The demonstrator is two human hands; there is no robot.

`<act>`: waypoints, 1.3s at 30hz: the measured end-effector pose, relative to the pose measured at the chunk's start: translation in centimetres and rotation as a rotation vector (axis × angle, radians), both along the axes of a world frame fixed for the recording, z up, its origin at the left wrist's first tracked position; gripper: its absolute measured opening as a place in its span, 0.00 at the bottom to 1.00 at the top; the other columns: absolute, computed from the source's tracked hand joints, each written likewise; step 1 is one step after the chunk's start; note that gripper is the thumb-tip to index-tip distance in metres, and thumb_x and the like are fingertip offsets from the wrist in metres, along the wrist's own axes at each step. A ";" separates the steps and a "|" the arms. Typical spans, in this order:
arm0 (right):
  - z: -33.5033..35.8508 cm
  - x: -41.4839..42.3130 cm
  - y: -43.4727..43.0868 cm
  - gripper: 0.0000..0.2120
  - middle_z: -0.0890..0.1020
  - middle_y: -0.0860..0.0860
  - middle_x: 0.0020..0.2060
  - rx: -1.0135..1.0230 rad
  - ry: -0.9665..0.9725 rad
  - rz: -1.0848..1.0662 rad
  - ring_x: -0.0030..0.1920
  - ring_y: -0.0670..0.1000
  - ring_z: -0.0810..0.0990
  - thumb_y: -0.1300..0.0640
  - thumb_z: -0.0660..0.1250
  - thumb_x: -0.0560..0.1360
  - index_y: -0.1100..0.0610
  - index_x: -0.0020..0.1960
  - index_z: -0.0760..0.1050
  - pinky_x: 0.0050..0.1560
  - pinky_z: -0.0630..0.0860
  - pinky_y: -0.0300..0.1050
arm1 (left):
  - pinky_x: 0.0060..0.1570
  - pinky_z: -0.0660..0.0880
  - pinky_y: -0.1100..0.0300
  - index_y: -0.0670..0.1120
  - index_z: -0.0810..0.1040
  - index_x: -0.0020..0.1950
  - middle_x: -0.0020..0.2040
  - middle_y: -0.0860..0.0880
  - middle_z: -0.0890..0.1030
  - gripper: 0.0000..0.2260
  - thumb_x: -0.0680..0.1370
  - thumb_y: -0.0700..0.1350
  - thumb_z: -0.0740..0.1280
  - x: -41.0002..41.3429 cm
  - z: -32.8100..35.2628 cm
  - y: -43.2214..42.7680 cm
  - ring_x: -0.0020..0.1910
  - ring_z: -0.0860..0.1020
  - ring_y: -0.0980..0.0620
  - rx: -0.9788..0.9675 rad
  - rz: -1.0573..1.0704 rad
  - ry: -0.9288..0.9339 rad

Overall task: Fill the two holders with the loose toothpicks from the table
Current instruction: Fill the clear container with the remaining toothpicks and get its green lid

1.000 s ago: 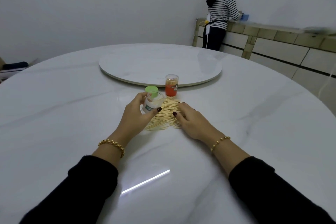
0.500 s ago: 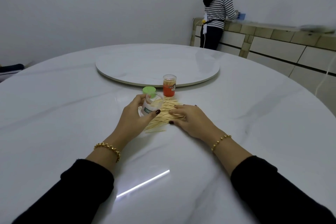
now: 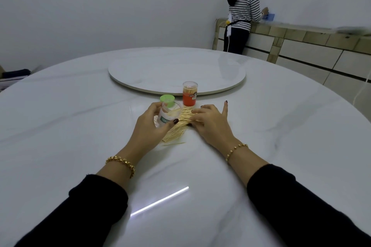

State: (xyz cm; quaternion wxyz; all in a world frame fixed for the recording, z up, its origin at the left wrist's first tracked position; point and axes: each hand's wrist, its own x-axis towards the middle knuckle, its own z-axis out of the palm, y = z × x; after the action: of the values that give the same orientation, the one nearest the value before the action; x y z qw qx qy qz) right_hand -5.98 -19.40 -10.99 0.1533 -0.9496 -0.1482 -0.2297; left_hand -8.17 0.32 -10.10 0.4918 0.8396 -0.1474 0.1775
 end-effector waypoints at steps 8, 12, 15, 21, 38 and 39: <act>0.2 1.7 0.2 0.07 0.83 0.50 0.39 0.281 -0.082 0.063 0.41 0.49 0.77 0.58 0.62 0.78 0.55 0.47 0.79 0.74 0.50 0.56 | 0.46 0.68 0.78 0.47 0.72 0.64 0.56 0.55 0.78 0.21 0.73 0.49 0.72 0.1 0.0 0.1 0.54 0.75 0.62 -0.040 0.006 0.015; 0.4 2.0 0.8 0.07 0.83 0.48 0.35 0.583 -0.056 0.117 0.36 0.47 0.79 0.62 0.62 0.78 0.58 0.43 0.78 0.64 0.70 0.50 | 0.45 0.66 0.80 0.48 0.72 0.63 0.55 0.56 0.78 0.20 0.73 0.48 0.72 0.0 0.0 -0.1 0.53 0.73 0.67 -0.033 -0.001 0.006; 1.1 1.9 1.4 0.08 0.84 0.46 0.36 0.750 -0.009 0.118 0.42 0.43 0.82 0.61 0.61 0.79 0.58 0.44 0.77 0.47 0.76 0.42 | 0.46 0.67 0.79 0.48 0.72 0.63 0.55 0.56 0.78 0.21 0.73 0.48 0.73 0.1 -0.1 -0.3 0.53 0.74 0.65 -0.035 -0.009 0.012; 3.1 1.4 2.6 0.09 0.85 0.53 0.39 1.007 0.046 0.211 0.43 0.48 0.84 0.60 0.57 0.82 0.57 0.44 0.73 0.44 0.77 0.36 | 0.47 0.68 0.78 0.49 0.73 0.63 0.54 0.58 0.78 0.21 0.72 0.48 0.73 0.4 -0.4 -0.3 0.53 0.74 0.66 -0.023 -0.011 0.001; 5.1 0.3 5.8 0.07 0.85 0.57 0.43 1.248 0.194 0.404 0.47 0.55 0.84 0.62 0.52 0.83 0.59 0.49 0.68 0.50 0.80 0.53 | 0.47 0.69 0.76 0.51 0.74 0.61 0.54 0.57 0.80 0.20 0.71 0.47 0.74 0.1 -0.3 -0.6 0.52 0.75 0.66 -0.019 -0.036 -0.017; 4.8 0.3 5.9 0.08 0.85 0.55 0.43 1.243 0.206 0.411 0.48 0.55 0.84 0.61 0.52 0.83 0.59 0.49 0.69 0.51 0.80 0.53 | 0.47 0.69 0.76 0.51 0.74 0.61 0.53 0.57 0.80 0.20 0.71 0.48 0.74 0.2 -0.3 -0.6 0.52 0.75 0.65 -0.024 -0.033 -0.016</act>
State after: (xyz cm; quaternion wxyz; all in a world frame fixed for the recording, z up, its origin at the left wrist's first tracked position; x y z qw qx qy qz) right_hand -5.69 -13.50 -6.22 0.7266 -0.6540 -0.1508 -0.1467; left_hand -8.02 -0.27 -10.37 0.5037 0.8295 -0.1631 0.1779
